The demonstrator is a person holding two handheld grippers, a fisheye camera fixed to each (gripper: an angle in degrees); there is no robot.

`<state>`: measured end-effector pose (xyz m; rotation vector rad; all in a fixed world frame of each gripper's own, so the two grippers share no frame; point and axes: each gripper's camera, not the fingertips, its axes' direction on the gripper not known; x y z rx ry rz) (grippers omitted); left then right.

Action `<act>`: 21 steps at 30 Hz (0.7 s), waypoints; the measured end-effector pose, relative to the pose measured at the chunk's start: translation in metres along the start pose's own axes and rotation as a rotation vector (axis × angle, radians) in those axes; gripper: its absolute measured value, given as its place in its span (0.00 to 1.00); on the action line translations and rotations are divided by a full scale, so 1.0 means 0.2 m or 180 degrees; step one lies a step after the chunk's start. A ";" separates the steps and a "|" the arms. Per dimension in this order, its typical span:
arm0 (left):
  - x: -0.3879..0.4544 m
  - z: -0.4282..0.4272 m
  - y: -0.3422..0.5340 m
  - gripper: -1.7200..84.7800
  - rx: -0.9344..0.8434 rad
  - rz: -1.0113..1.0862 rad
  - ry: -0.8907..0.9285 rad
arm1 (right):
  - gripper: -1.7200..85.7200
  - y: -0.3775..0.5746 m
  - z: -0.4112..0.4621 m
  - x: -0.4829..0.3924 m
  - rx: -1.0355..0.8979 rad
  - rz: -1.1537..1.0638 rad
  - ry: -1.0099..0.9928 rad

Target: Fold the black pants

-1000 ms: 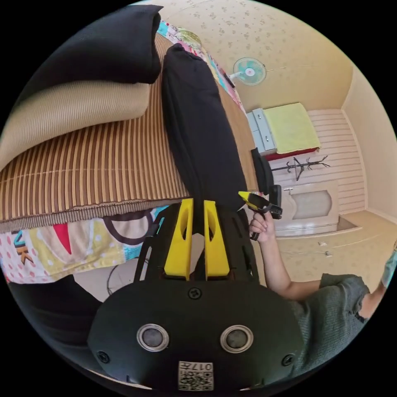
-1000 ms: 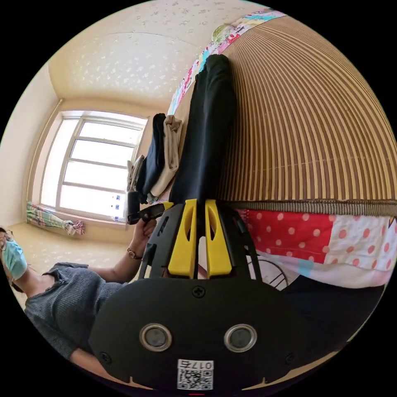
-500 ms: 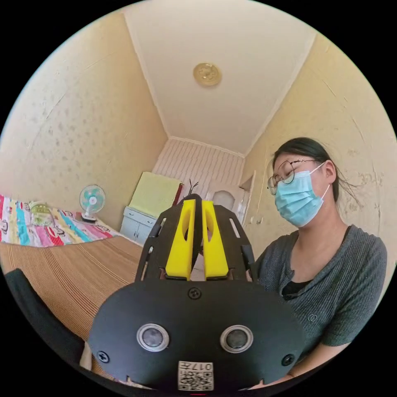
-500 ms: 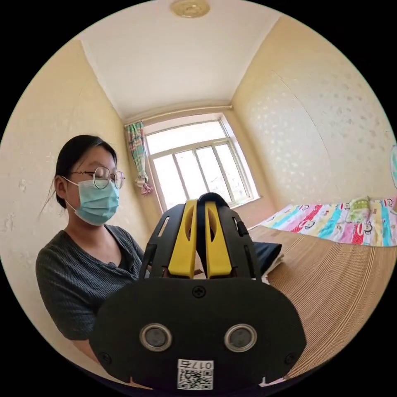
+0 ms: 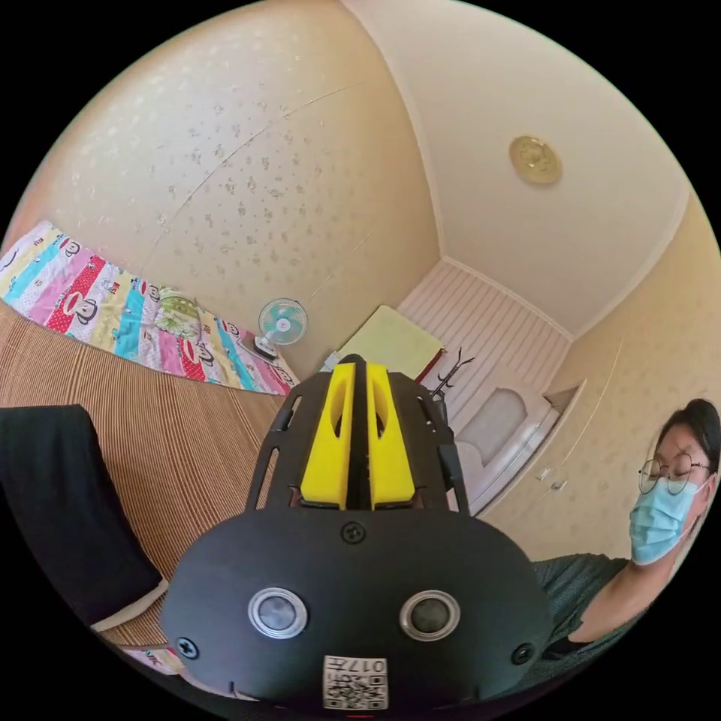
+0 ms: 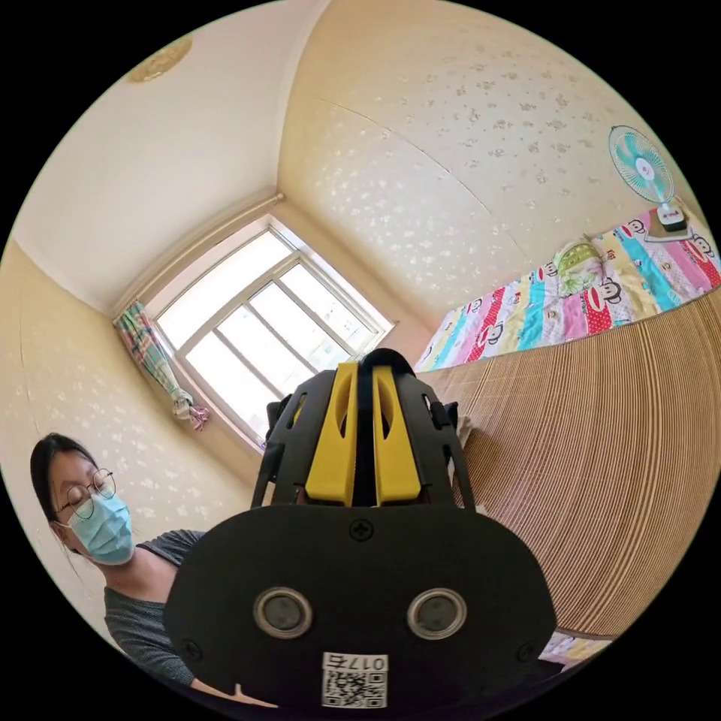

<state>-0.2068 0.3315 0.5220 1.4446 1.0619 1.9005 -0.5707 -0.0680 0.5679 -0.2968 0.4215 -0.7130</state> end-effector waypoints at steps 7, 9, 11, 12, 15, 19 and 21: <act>-0.18 0.09 0.38 0.06 -0.0665 0.0396 -0.0610 | 0.04 0.35 0.11 0.05 -0.0571 -0.0333 0.0773; -0.27 0.05 0.64 0.06 -0.0964 0.0281 -0.0417 | 0.05 0.71 0.08 0.17 -0.0875 -0.0323 0.0592; -0.37 0.00 1.03 0.05 -0.1394 0.0089 -0.0100 | 0.05 1.00 0.05 0.29 -0.1151 -0.0130 0.0372; -0.39 -0.01 1.12 0.04 -0.1537 0.0013 -0.0083 | 0.06 1.19 0.03 0.40 -0.1363 0.0160 0.0331; -0.49 -0.05 1.48 0.03 -0.1963 -0.0496 -0.0499 | 0.08 1.54 -0.09 0.65 -0.1354 0.1242 0.0844; -0.66 -0.01 1.53 0.15 -0.1814 -0.1010 -0.0420 | 0.13 1.55 -0.21 0.73 -0.0810 0.1422 0.0746; -0.75 0.08 1.45 0.20 -0.1736 -0.1086 -0.0440 | 0.17 1.38 -0.16 0.77 -0.0718 0.1195 0.0999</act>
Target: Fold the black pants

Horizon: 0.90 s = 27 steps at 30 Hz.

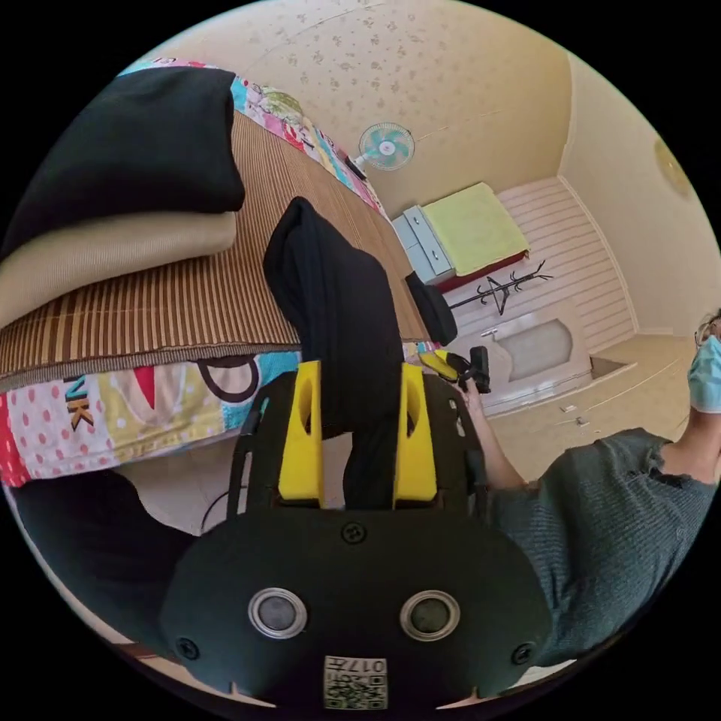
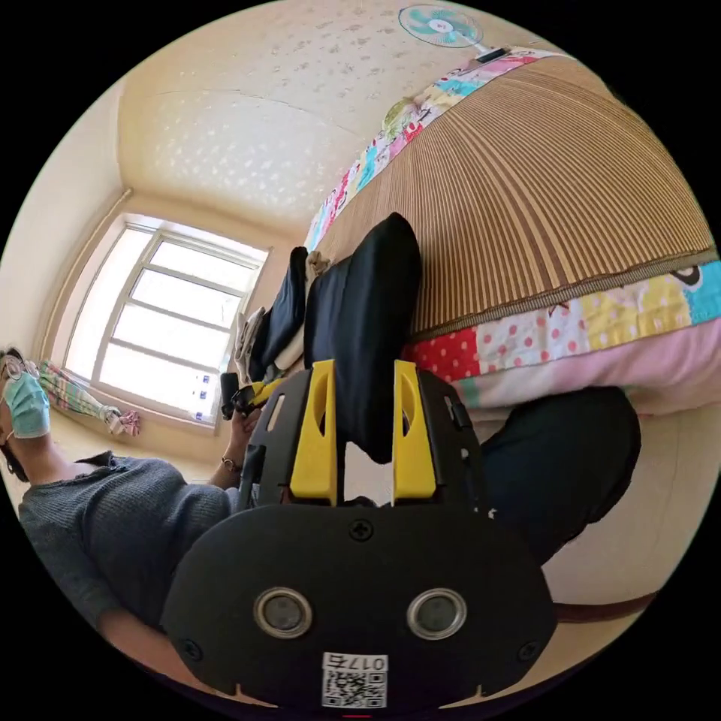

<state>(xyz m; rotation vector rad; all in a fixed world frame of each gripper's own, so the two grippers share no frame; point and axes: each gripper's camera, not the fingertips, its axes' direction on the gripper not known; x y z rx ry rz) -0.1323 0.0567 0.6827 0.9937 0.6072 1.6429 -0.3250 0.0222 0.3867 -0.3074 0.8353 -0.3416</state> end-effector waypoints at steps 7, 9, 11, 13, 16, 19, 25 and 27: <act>-0.14 0.48 -0.55 0.23 -0.0359 -0.0225 -0.0337 | 0.23 -0.49 0.38 -0.01 -0.0338 -0.0128 0.0178; -0.17 0.57 -0.56 0.20 -0.0366 -0.0332 -0.0381 | 0.21 -0.52 0.52 0.00 -0.0573 -0.0089 0.0155; -0.16 0.57 -0.54 0.15 -0.0292 -0.0384 -0.0341 | 0.19 -0.48 0.52 0.01 -0.0446 0.0034 0.0000; -0.13 0.55 -0.49 0.12 -0.0318 -0.0411 -0.0237 | 0.15 -0.41 0.51 0.02 -0.0441 0.0161 -0.0265; 0.02 0.45 -0.32 0.11 -0.0308 -0.0210 -0.0405 | 0.12 -0.27 0.49 -0.06 -0.0478 0.0149 -0.0625; 0.15 0.24 -0.14 0.10 -0.0025 -0.0176 -0.0479 | 0.11 -0.19 0.49 -0.24 -0.0501 0.0051 -0.0892; 0.43 -0.49 -0.23 0.11 0.0896 0.0035 -0.0892 | 0.11 -0.55 0.70 -0.87 -0.0672 -0.0575 -0.1270; 0.46 -0.69 -0.39 0.12 0.1190 0.0101 -0.1293 | 0.11 -0.85 0.92 -1.12 -0.0689 -0.0608 -0.1130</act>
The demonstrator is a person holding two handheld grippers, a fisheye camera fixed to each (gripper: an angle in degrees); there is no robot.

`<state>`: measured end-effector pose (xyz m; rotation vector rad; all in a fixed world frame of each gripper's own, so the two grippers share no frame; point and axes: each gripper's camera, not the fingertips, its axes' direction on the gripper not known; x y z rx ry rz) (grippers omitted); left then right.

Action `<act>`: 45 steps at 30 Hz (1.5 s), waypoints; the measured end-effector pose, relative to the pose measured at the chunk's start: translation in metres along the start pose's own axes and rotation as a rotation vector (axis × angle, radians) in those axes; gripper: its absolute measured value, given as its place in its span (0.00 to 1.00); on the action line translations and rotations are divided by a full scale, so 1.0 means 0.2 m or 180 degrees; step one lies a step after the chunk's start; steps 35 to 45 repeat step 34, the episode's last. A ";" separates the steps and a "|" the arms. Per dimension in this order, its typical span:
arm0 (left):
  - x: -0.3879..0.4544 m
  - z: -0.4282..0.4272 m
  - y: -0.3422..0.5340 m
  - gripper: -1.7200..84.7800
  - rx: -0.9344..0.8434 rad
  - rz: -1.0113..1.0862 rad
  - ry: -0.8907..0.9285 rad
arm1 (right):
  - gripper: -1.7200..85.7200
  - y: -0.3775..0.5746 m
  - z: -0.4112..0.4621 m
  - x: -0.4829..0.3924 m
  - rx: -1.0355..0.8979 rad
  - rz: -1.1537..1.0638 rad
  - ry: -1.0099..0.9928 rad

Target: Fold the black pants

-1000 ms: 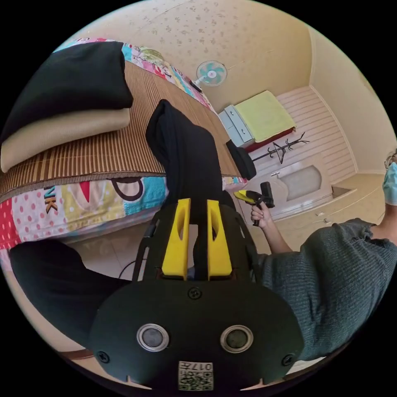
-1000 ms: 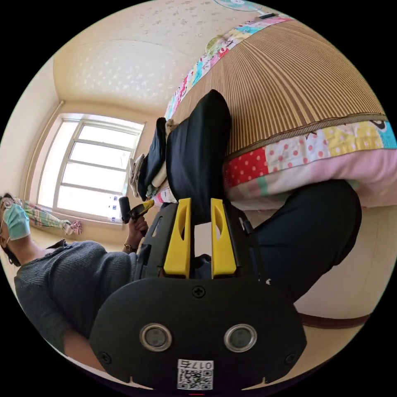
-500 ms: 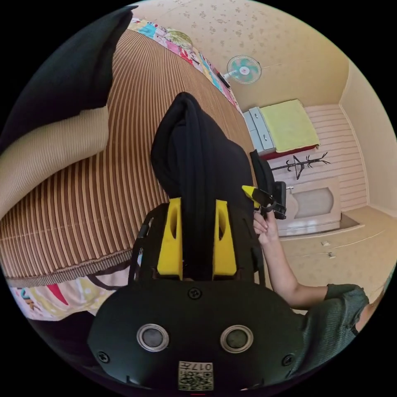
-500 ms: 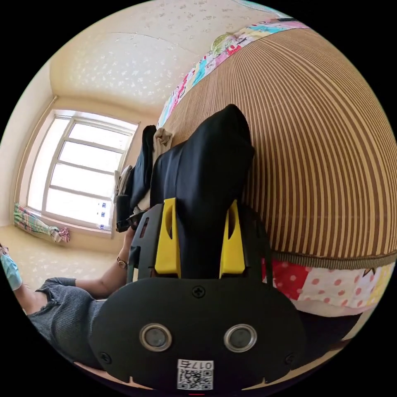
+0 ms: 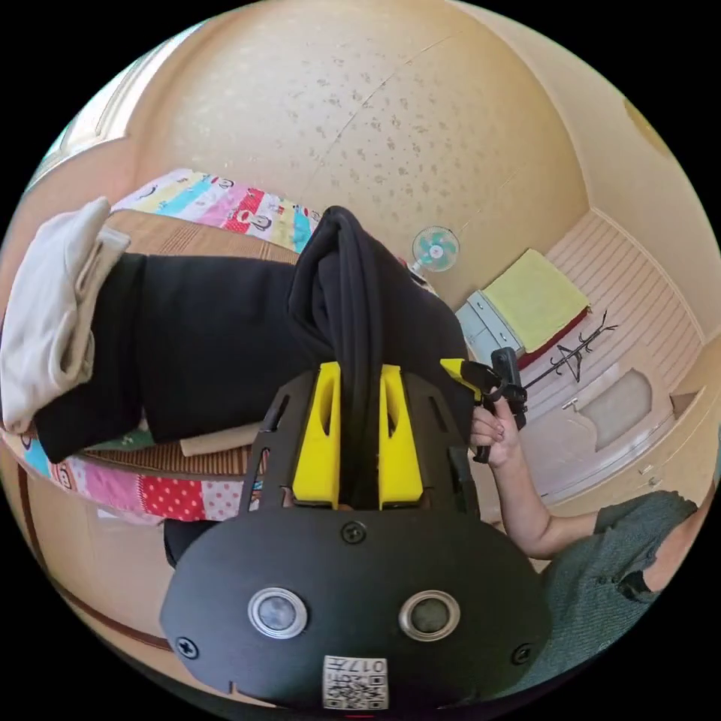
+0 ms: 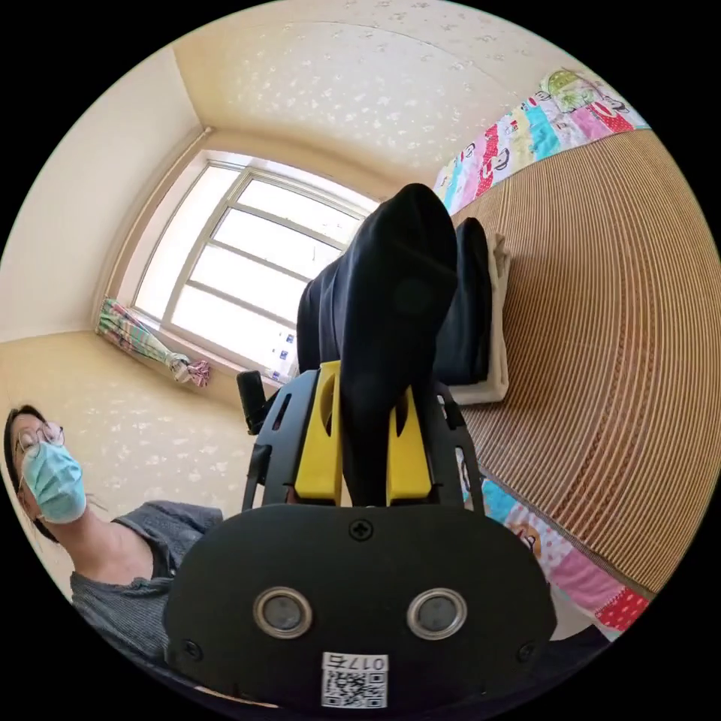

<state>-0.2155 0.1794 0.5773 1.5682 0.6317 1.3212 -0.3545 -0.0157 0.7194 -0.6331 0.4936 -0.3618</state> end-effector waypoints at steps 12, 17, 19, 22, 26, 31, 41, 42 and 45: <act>-0.50 0.33 0.06 0.10 -0.0063 -0.0817 -0.0479 | 0.04 0.23 0.47 0.22 -0.0659 -0.0324 0.0802; -0.26 0.50 0.63 0.04 -0.0091 -0.0607 -0.0559 | 0.03 0.89 0.09 0.56 -0.1051 0.0261 0.0787; -0.15 0.59 0.74 0.02 -0.0372 -0.0417 -0.0148 | 0.04 1.03 -0.23 0.62 -0.0675 0.0525 0.1051; 0.14 0.81 0.89 0.01 -0.0980 0.0132 0.0231 | 0.04 1.21 -0.87 0.61 0.0427 0.0983 0.1825; 0.53 1.09 1.07 0.01 -0.1781 0.0966 0.0623 | 0.10 1.42 -1.56 0.55 0.1861 0.1522 0.2643; 0.71 1.17 1.03 0.01 -0.1893 0.1334 0.0776 | 0.14 1.39 -1.99 0.59 0.2519 0.1844 0.3439; 0.68 1.16 0.92 0.01 -0.1713 0.1144 0.0654 | 0.15 1.26 -2.16 0.60 0.2592 0.1942 0.3851; 0.68 1.16 0.92 0.01 -0.1713 0.1144 0.0654 | 0.15 1.26 -2.16 0.60 0.2592 0.1942 0.3851; 0.68 1.16 0.92 0.01 -0.1713 0.1144 0.0654 | 0.15 1.26 -2.16 0.60 0.2592 0.1942 0.3851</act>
